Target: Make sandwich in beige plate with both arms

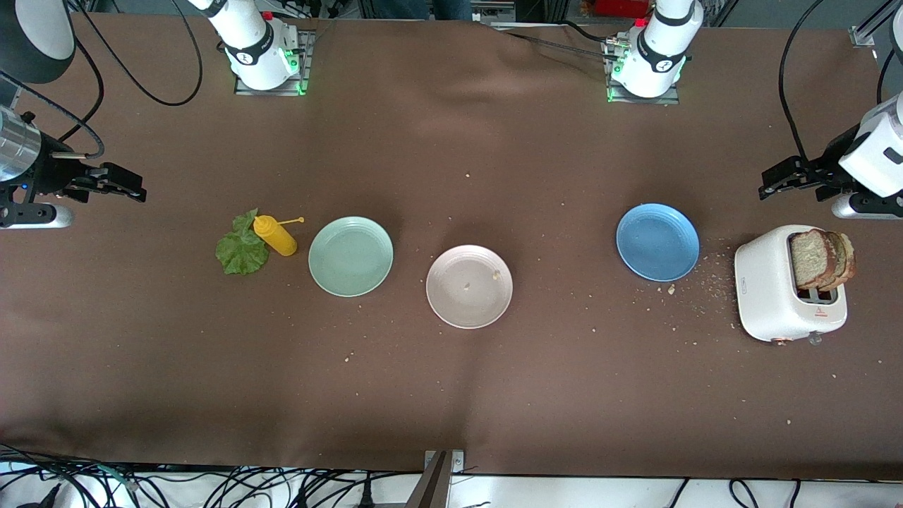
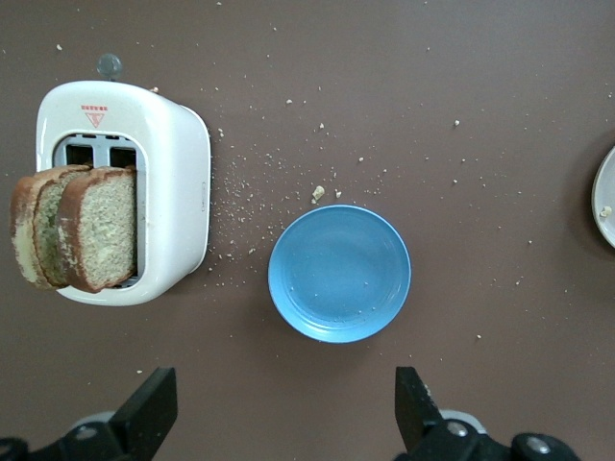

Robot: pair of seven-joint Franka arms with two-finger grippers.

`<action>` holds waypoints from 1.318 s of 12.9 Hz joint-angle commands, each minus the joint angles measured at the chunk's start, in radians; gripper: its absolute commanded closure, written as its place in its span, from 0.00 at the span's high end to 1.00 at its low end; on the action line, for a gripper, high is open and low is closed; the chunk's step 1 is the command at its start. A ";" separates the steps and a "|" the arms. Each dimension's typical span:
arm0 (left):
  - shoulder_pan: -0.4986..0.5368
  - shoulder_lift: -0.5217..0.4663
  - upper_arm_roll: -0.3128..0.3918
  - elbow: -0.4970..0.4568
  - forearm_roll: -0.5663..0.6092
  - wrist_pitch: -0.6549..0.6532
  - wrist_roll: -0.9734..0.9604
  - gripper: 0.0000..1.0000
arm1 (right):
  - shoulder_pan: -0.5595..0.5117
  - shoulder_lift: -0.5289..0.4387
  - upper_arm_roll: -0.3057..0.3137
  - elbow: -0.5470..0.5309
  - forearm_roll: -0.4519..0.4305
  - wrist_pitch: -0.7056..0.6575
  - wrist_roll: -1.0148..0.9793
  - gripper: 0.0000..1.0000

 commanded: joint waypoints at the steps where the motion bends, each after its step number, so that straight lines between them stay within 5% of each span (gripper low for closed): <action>1: 0.006 0.002 0.001 0.005 -0.018 0.003 0.027 1.00 | 0.001 0.000 -0.001 0.019 -0.009 -0.017 0.003 1.00; 9: 0.006 0.002 0.000 0.001 -0.018 0.009 0.027 1.00 | 0.014 -0.005 0.006 0.044 -0.031 -0.081 -0.115 1.00; 14: 0.006 0.002 0.001 -0.001 -0.018 0.009 0.027 1.00 | -0.005 0.004 -0.037 0.050 0.115 -0.074 -0.090 1.00; 17: 0.006 0.006 0.001 -0.001 -0.018 0.009 0.027 1.00 | -0.008 0.004 -0.041 0.055 0.089 -0.051 -0.107 1.00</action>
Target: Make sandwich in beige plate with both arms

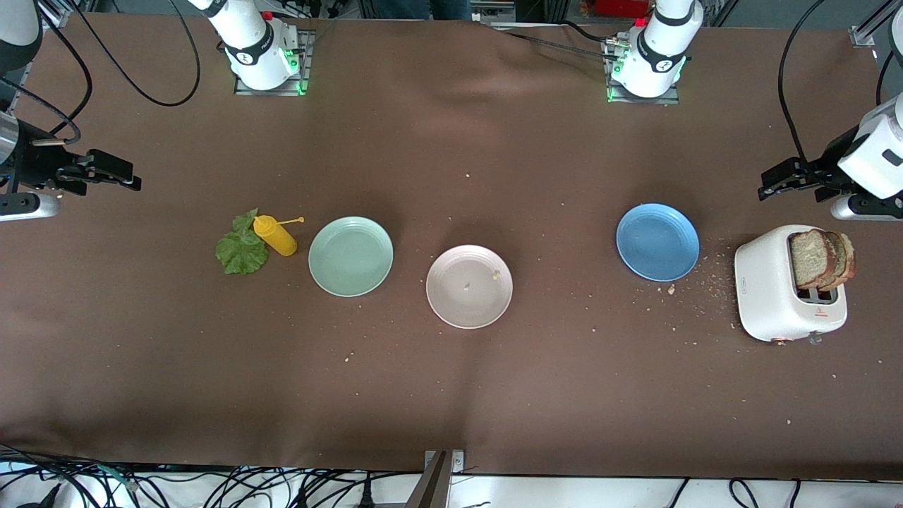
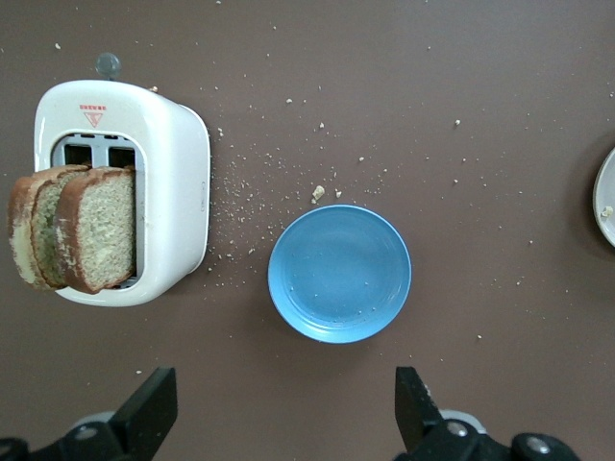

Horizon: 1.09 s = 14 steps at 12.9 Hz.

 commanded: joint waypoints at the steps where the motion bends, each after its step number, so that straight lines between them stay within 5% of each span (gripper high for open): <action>1: 0.006 0.001 0.001 0.001 -0.018 0.007 0.027 1.00 | -0.005 0.006 -0.001 0.040 -0.011 0.011 -0.015 1.00; 3: 0.006 0.001 0.000 -0.001 -0.018 0.007 0.027 1.00 | 0.006 0.003 0.009 0.066 -0.123 -0.006 -0.006 1.00; 12: 0.009 0.006 0.001 -0.001 -0.018 0.007 0.030 1.00 | 0.005 -0.034 0.013 0.042 -0.132 -0.057 0.129 1.00; 14: 0.007 0.006 0.001 -0.001 -0.018 0.007 0.030 1.00 | 0.041 -0.034 0.075 0.046 -0.263 -0.046 0.127 1.00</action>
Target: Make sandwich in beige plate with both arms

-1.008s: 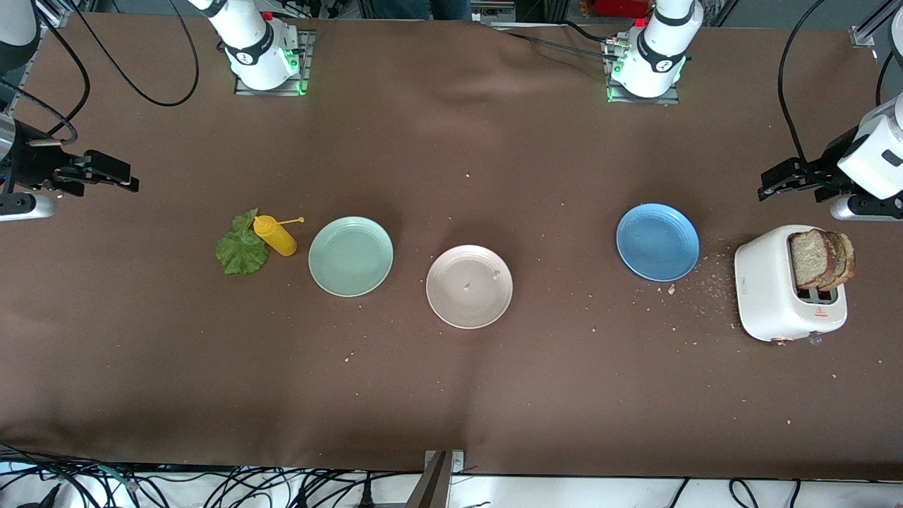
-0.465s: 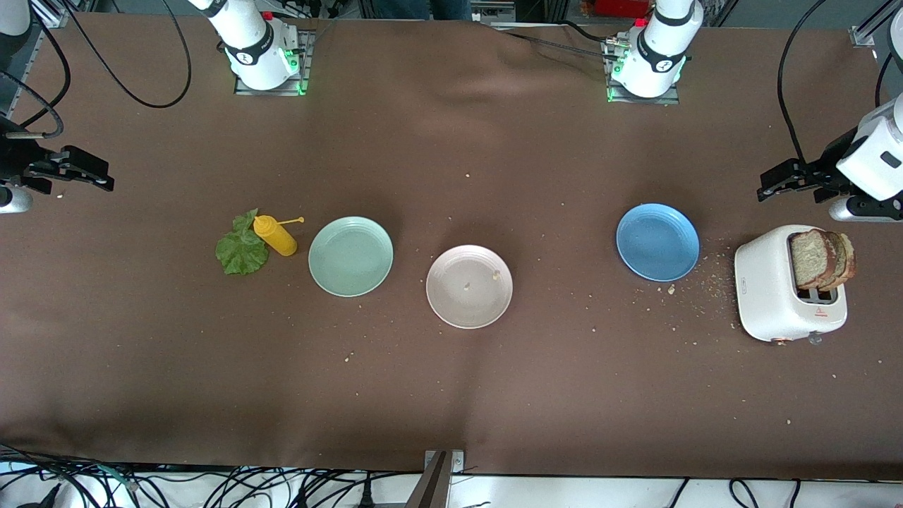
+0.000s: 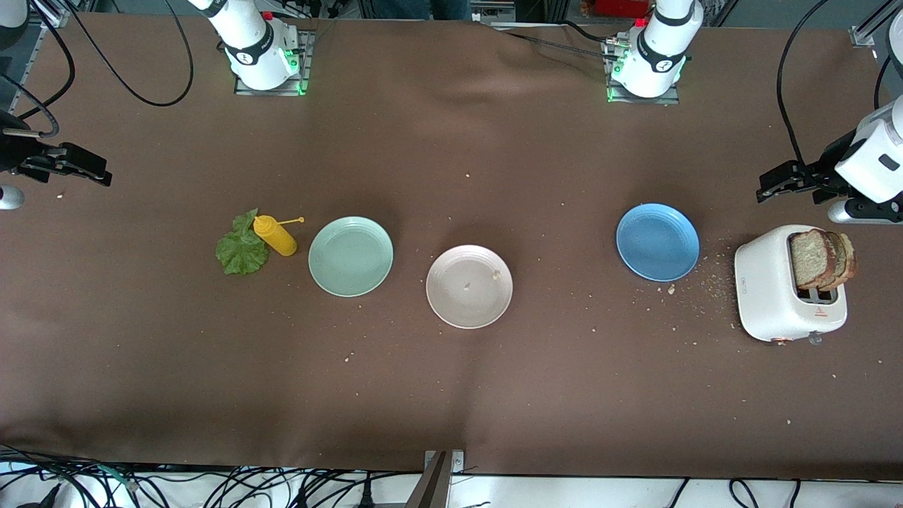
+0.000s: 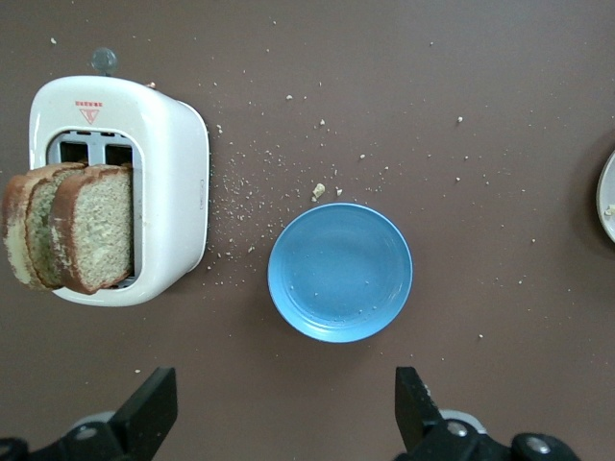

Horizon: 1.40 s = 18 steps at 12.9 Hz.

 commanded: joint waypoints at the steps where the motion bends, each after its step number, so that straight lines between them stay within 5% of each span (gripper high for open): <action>1: 0.006 -0.004 0.001 -0.001 -0.018 0.007 0.030 1.00 | 0.037 -0.022 0.108 -0.007 -0.163 -0.009 0.008 1.00; 5: 0.061 0.021 0.003 -0.004 -0.017 0.028 0.124 1.00 | 0.032 -0.019 0.139 -0.004 -0.143 -0.009 0.019 1.00; 7: 0.128 0.062 0.004 -0.002 -0.017 0.061 0.198 1.00 | 0.030 -0.020 0.064 -0.004 -0.008 -0.009 0.022 1.00; 12: 0.208 0.194 0.004 0.008 -0.015 0.203 0.255 1.00 | 0.030 -0.036 -0.027 -0.049 0.107 0.005 0.122 1.00; 18: 0.238 0.262 0.004 0.011 -0.015 0.285 0.255 1.00 | 0.032 -0.074 -0.013 -0.083 0.098 -0.009 0.220 1.00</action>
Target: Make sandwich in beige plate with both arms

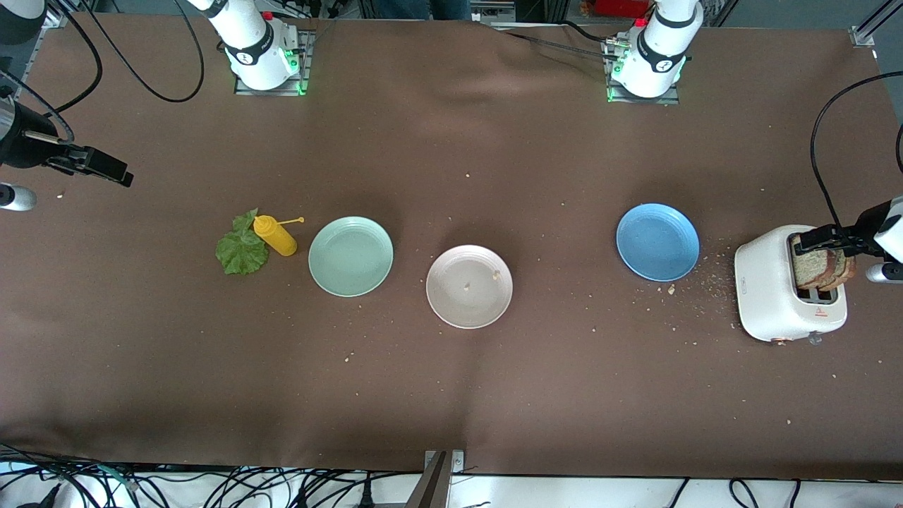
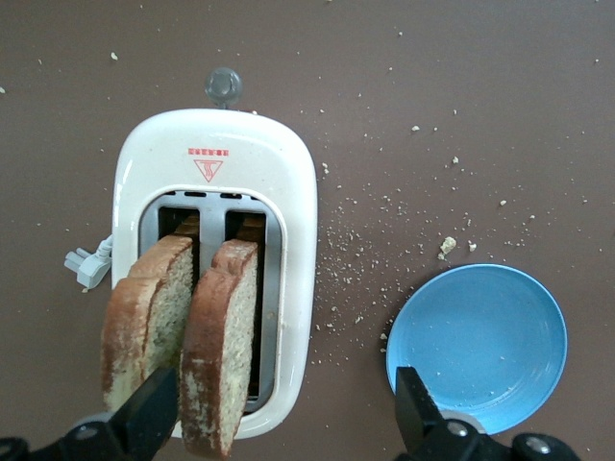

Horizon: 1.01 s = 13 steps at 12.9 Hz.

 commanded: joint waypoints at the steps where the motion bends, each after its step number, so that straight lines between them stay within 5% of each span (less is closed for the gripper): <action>1: 0.019 0.022 -0.005 0.020 -0.015 0.009 0.023 1.00 | -0.001 -0.054 0.002 -0.053 0.011 -0.006 0.013 1.00; 6: 0.034 0.076 -0.007 0.018 -0.017 0.065 0.025 1.00 | 0.002 0.013 -0.001 -0.033 0.027 -0.030 0.011 1.00; 7: 0.034 0.082 -0.007 0.018 -0.017 0.065 0.026 0.88 | 0.002 0.025 -0.001 -0.028 0.027 -0.011 0.025 1.00; 10: 0.042 0.086 -0.007 0.017 -0.017 0.049 0.025 0.00 | -0.015 0.056 -0.019 -0.027 0.025 -0.013 -0.221 1.00; 13: 0.051 0.079 -0.005 0.032 -0.017 0.047 0.095 0.00 | -0.024 0.077 -0.027 -0.057 0.060 0.007 -0.496 0.99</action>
